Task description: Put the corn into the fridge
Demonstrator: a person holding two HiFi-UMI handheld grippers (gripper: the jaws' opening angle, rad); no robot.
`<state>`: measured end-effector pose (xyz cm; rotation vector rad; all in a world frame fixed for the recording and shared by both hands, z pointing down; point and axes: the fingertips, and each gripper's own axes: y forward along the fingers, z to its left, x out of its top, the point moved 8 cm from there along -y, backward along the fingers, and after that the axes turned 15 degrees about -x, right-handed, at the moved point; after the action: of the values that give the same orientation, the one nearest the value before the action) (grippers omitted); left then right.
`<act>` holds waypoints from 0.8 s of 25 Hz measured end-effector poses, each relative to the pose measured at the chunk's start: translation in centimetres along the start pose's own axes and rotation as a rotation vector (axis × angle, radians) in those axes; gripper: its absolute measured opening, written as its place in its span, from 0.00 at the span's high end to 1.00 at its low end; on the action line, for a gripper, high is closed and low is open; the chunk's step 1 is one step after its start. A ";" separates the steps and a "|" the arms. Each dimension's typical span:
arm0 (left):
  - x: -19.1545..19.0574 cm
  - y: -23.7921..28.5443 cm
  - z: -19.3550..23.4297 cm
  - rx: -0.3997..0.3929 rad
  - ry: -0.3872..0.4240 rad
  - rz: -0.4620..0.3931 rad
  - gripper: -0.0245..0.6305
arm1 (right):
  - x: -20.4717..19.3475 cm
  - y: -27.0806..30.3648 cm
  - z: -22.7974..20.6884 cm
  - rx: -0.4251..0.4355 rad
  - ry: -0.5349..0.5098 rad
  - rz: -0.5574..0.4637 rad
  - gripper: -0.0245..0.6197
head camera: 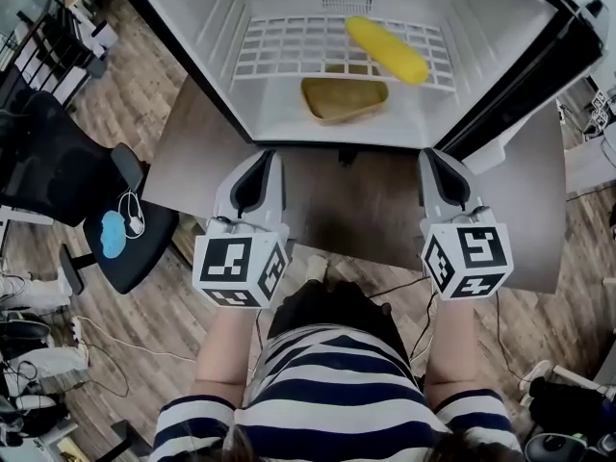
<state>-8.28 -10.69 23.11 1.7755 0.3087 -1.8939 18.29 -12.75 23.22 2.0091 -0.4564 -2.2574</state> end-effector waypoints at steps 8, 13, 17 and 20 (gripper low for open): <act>-2.4 -1.1 -0.3 -0.001 -0.020 0.026 0.96 | -2.8 -0.9 1.1 -0.003 0.035 0.019 0.97; -2.8 -1.5 -0.6 0.001 -0.029 0.034 0.96 | -3.5 -1.4 1.4 0.000 0.045 0.039 0.97; -2.8 -2.0 -0.6 0.005 -0.029 0.033 0.96 | -3.9 -1.6 1.6 0.003 0.055 0.048 0.97; -2.6 -2.4 -0.8 0.011 -0.028 0.029 0.96 | -4.0 -2.0 1.6 0.005 0.064 0.055 0.97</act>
<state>-8.81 -7.65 25.12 1.7498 0.2621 -1.9015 17.52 -9.49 26.67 2.0382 -0.5049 -2.1561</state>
